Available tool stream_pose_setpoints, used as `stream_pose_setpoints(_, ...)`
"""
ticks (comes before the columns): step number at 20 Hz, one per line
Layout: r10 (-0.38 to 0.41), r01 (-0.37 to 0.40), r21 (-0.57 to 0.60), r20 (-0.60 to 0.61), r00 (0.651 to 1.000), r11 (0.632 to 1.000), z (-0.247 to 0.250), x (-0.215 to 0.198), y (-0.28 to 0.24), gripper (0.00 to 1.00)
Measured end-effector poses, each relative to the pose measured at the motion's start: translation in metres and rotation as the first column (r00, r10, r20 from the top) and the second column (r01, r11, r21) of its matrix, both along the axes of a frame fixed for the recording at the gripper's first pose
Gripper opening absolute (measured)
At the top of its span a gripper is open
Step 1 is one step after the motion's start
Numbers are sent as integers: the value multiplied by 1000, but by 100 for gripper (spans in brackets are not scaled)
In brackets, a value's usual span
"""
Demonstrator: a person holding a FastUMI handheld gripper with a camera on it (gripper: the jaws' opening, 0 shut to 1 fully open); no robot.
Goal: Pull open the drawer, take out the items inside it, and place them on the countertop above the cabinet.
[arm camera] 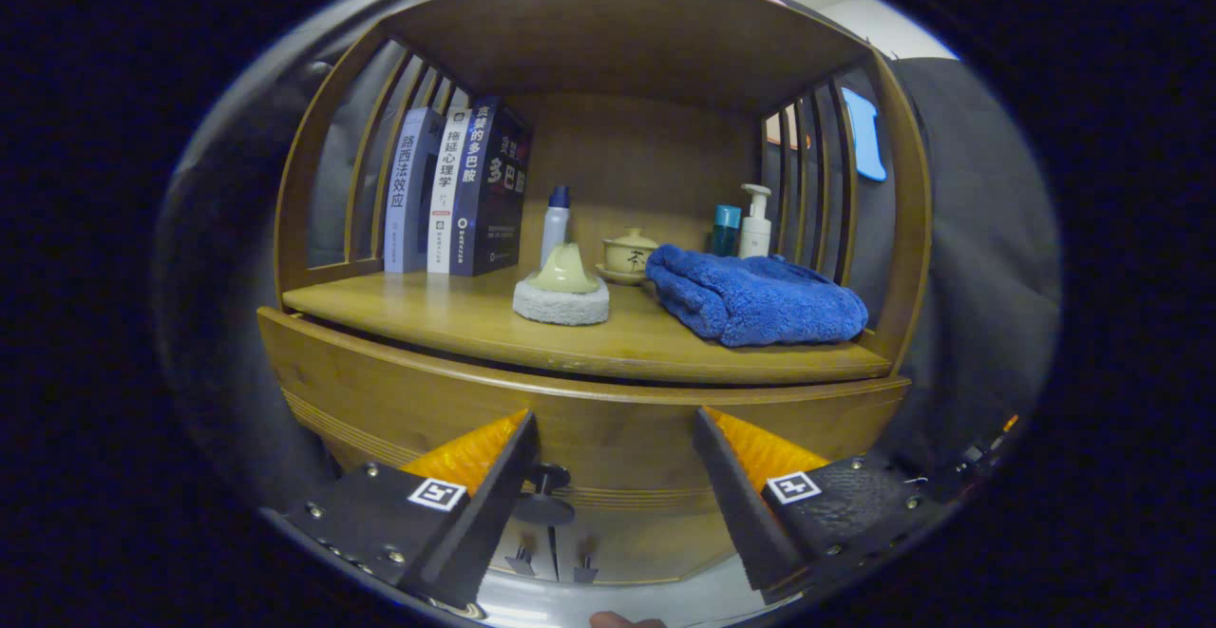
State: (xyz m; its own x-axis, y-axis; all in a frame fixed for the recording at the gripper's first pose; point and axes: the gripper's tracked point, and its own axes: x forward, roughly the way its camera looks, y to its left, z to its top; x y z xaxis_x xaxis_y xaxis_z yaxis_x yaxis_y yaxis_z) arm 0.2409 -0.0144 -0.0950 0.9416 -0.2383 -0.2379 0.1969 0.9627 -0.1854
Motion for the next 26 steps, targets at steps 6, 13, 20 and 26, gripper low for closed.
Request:
stream_pose_setpoints(6,-3,3,-3,5,1000,1000,-2,8,2,99)
stream_pose_setpoints(13,-16,16,0,4,1000,1000,-2,10,5,99)
stream_pose_setpoints(20,-11,11,-9,23,1000,1000,-2,10,5,99)
stream_pose_setpoints(26,-3,4,-12,49,999,1000,-2,10,5,99)
